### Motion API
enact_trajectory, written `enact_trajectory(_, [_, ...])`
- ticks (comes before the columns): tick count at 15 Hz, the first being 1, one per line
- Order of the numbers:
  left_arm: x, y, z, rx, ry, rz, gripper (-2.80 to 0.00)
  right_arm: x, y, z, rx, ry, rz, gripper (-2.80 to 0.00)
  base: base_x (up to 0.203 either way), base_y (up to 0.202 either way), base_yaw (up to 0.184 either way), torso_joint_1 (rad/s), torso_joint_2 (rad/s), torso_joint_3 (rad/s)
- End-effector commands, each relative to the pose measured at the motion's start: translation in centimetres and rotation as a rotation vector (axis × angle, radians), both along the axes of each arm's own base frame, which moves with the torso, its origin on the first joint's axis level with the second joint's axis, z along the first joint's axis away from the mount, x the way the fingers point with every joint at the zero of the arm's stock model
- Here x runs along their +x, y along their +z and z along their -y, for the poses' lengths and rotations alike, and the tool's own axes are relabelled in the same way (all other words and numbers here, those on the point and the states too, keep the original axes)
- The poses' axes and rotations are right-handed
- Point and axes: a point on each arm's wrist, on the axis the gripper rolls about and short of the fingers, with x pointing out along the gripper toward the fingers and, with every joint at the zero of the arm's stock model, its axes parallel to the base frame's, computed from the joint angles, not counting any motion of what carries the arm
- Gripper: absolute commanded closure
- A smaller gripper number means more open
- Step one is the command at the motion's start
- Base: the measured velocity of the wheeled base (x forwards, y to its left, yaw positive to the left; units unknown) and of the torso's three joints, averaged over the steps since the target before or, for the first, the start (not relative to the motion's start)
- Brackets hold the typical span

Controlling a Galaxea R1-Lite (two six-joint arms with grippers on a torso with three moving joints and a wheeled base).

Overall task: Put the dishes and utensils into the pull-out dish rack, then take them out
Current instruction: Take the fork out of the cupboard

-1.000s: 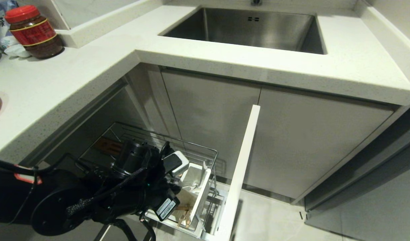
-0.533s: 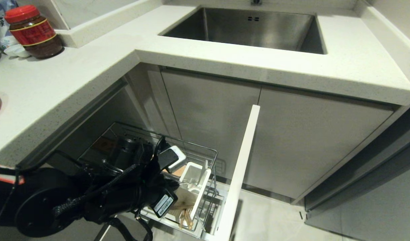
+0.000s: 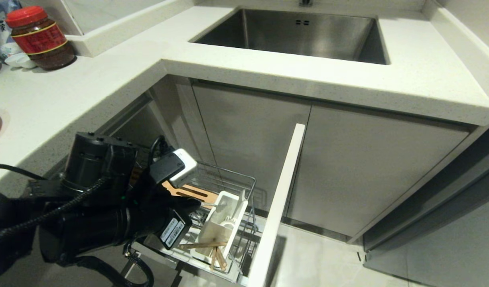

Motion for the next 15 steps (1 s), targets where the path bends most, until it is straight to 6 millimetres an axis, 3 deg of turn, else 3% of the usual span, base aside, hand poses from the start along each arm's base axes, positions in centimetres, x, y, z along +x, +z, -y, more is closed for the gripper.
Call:
enact_trajectory(1, [-1.1,1.9,-0.8,-0.042,-0.001,0.062,0.0,0.2,-0.7,0.0,0.0,0.0,-0.026,0.0,0.0,0.0,0.0,0.0,0.0,0.0])
enact_trajectory(9, [-2.4,3.8,-1.5,-0.093,-0.007,0.121,0.0,0.2,-0.7,0.0,0.0,0.0,-0.026,0.0,0.0,0.0,0.0,0.0,0.0,0.0])
enact_trajectory(15, [-4.6,6.1,-2.7,-0.15,-0.023,0.173,0.0,0.2,-0.7,0.0,0.0,0.0,-0.026,0.0,0.0,0.0,0.0,0.0,0.0,0.0])
